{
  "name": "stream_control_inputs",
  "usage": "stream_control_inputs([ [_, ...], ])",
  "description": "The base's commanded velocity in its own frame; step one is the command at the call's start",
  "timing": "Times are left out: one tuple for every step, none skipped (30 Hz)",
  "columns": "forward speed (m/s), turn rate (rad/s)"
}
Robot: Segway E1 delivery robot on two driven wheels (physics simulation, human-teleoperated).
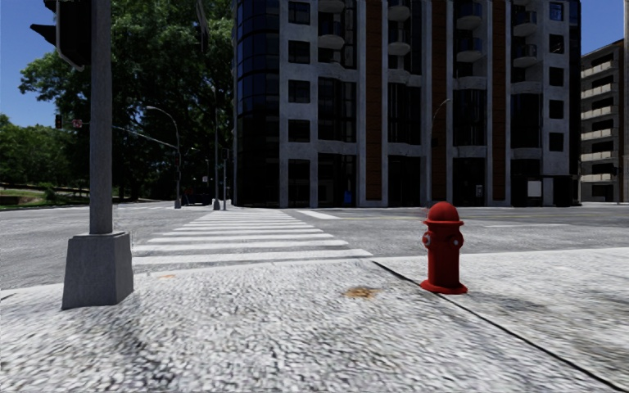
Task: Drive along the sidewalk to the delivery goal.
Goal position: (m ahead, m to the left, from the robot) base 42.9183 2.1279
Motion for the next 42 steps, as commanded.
stream_control_inputs([
  [2.0,0.0],
  [2.0,0.0],
  [2.0,0.0],
  [2.0,0.0],
  [2.0,0.0],
  [2.0,0.0],
  [2.0,0.0],
  [2.0,0.15],
  [2.0,0.38],
  [2.0,0.49],
  [2.0,0.56],
  [2.0,0.58],
  [2.0,0.58],
  [2.0,0.59],
  [2.0,0.59],
  [2.0,0.59],
  [2.0,0.59],
  [2.0,0.57],
  [2.0,0.46],
  [2.0,0.4],
  [2.0,0.38],
  [2.0,0.35],
  [2.0,0.25],
  [2.0,0.25],
  [2.0,0.2],
  [2.0,0.08],
  [2.0,0.0],
  [2.0,0.0],
  [2.0,0.0],
  [2.0,0.0],
  [2.0,0.0],
  [2.0,0.0],
  [2.0,0.0],
  [2.0,0.0],
  [2.0,0.0],
  [2.0,0.0],
  [2.0,0.0],
  [2.0,0.0],
  [2.0,0.0],
  [2.0,0.0],
  [2.0,0.0],
  [2.0,0.0],
])
